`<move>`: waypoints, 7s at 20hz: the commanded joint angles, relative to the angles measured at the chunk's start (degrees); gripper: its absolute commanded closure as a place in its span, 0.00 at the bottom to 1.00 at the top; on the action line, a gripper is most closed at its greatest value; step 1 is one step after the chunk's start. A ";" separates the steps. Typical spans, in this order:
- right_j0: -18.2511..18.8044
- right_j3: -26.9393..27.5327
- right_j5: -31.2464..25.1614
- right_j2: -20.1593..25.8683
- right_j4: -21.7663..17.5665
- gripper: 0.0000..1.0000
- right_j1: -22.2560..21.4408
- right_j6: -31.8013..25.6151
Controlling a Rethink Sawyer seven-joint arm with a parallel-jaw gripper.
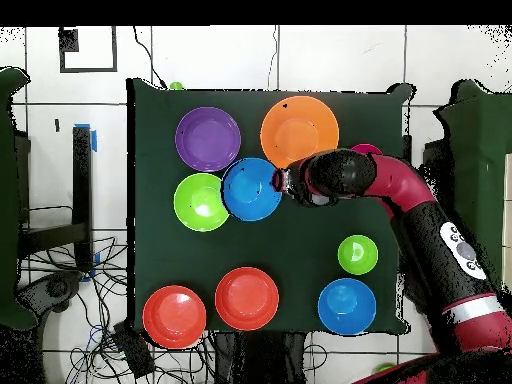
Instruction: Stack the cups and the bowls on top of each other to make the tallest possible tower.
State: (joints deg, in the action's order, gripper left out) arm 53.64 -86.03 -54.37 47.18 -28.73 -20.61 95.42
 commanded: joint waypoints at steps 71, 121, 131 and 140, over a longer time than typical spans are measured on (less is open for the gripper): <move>-8.68 -1.14 -19.99 -16.79 -7.87 1.00 -2.93 -10.41; -1.78 -8.35 30.48 -11.96 -12.54 1.00 -2.91 -0.54; 0.37 -10.95 35.49 -10.85 -12.92 1.00 -2.96 -2.37; 3.40 -12.53 45.91 -7.52 -15.22 1.00 -2.04 -1.33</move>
State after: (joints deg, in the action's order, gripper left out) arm 56.21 -95.09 -16.91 36.98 -37.61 -24.62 95.41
